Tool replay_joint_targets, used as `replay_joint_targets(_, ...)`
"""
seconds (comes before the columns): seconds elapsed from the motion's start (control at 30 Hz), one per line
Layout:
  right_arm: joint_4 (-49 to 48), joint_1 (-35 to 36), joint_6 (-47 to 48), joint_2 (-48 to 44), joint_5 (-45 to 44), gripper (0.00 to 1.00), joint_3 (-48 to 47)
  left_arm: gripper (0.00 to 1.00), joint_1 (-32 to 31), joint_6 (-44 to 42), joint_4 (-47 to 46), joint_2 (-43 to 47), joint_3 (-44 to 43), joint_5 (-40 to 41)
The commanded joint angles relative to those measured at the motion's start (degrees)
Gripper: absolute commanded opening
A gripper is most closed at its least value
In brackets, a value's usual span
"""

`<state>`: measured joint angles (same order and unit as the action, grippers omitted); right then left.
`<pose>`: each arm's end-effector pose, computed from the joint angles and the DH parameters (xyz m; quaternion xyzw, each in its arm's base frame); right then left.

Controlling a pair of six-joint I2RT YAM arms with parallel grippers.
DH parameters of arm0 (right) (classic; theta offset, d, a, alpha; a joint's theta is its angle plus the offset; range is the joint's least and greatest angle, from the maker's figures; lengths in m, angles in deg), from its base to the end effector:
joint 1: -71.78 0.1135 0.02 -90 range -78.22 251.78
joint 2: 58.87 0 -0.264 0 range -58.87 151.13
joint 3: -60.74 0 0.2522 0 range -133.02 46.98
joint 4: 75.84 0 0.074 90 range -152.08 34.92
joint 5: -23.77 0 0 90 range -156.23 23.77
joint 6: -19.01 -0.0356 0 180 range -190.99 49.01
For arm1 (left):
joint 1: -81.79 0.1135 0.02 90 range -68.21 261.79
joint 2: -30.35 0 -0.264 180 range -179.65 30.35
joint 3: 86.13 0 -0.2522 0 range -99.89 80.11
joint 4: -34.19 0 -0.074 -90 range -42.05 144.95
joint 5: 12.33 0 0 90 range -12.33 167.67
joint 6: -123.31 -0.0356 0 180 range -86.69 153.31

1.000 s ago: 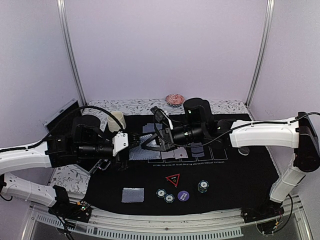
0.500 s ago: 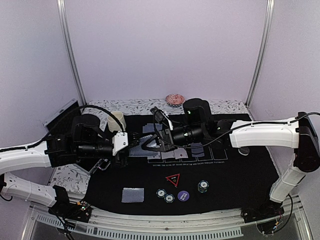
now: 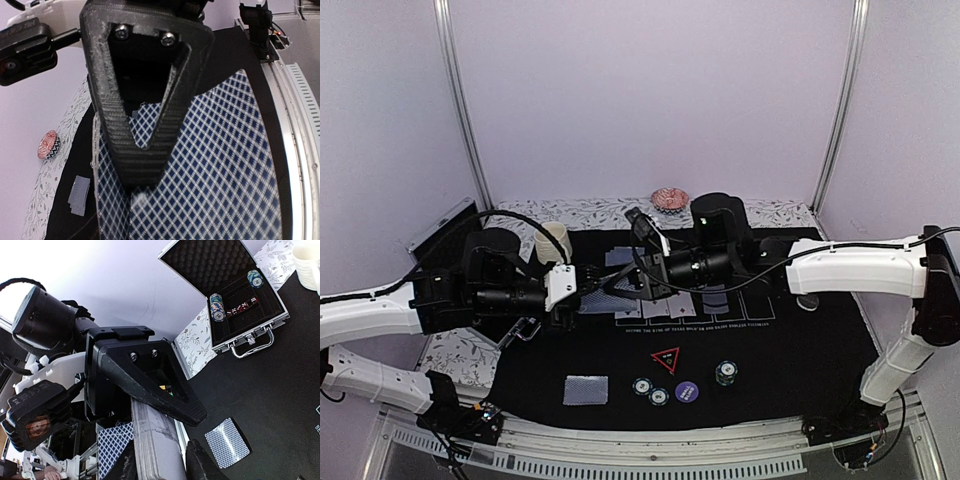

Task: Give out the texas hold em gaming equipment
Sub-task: Pass from the right arm to the left, then pick up the poker card from the face-down deck piles.

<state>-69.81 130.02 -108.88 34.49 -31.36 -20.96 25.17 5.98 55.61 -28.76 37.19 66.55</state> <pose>0.1831 0.3345 0.2947 -0.3101 0.7270 0.5804 0.1962 0.1241 -0.2009 0.2853 0.5971 0.5847 -0.2159 0.5050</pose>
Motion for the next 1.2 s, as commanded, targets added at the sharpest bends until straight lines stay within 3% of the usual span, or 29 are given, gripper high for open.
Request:
replay_joint_targets(0.0, 2.32, 0.39, 1.6, -3.04, -3.64, 0.37, -0.76, 0.5, 0.15, 0.26, 0.26, 0.75, -1.03, 0.33)
replay_joint_targets(0.57, 13.19, 0.32, 5.17, -3.28, -9.05, 0.62, -2.66, 0.49, 0.36, 0.52, -0.25, 1.07, -0.99, 1.25)
replay_joint_targets(0.9, 19.27, 0.36, 7.69, -7.15, -15.04, 0.6, -3.04, 0.49, 0.48, 0.52, -0.48, 1.02, -0.94, 1.31)
replay_joint_targets(1.17, 18.7, 0.34, 7.75, -7.0, -11.74, 0.56, -4.84, 0.48, 0.51, 0.83, -0.38, 0.53, -1.11, 0.88)
